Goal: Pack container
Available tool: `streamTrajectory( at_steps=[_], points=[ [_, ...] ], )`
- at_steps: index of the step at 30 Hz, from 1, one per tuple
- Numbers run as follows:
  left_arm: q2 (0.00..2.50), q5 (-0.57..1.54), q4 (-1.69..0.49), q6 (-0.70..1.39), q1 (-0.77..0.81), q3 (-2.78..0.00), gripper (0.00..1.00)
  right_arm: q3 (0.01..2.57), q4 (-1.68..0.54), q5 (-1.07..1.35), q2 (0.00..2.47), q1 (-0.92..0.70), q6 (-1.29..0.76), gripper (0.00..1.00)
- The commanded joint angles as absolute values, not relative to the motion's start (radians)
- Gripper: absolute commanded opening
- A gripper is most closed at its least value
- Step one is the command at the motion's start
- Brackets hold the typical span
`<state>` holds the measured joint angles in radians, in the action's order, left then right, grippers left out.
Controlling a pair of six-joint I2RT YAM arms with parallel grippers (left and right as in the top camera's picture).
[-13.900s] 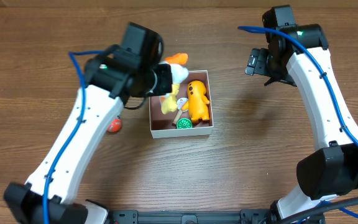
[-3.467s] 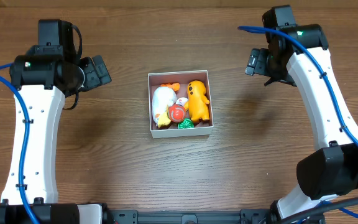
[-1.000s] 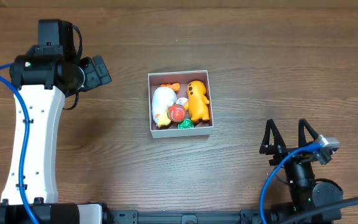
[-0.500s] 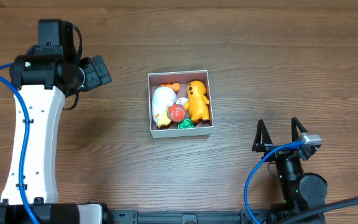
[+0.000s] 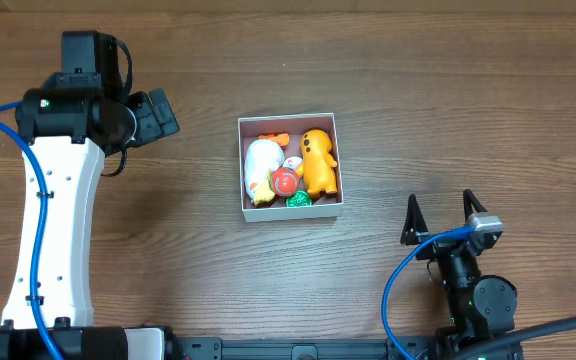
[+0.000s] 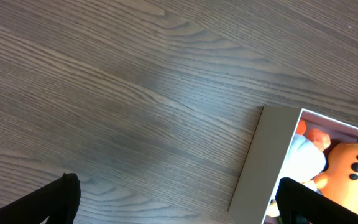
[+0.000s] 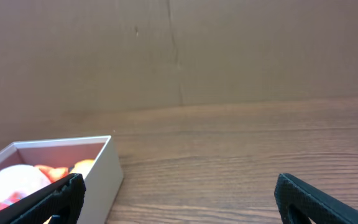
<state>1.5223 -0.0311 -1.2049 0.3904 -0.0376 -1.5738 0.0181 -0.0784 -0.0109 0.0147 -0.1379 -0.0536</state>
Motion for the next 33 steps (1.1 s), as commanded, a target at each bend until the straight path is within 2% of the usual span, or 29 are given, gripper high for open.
streamTrajectory(
  at_steps=[1,33],
  points=[
    [1.516,-0.034,-1.204,0.404,-0.041,-1.578,1.00,0.008,-0.083,-0.005,0.003,-0.133,-0.018,1.00],
    [1.499,-0.034,-1.204,0.404,-0.039,-1.573,1.00,0.008,-0.083,-0.005,0.003,-0.133,-0.018,1.00]
  ],
)
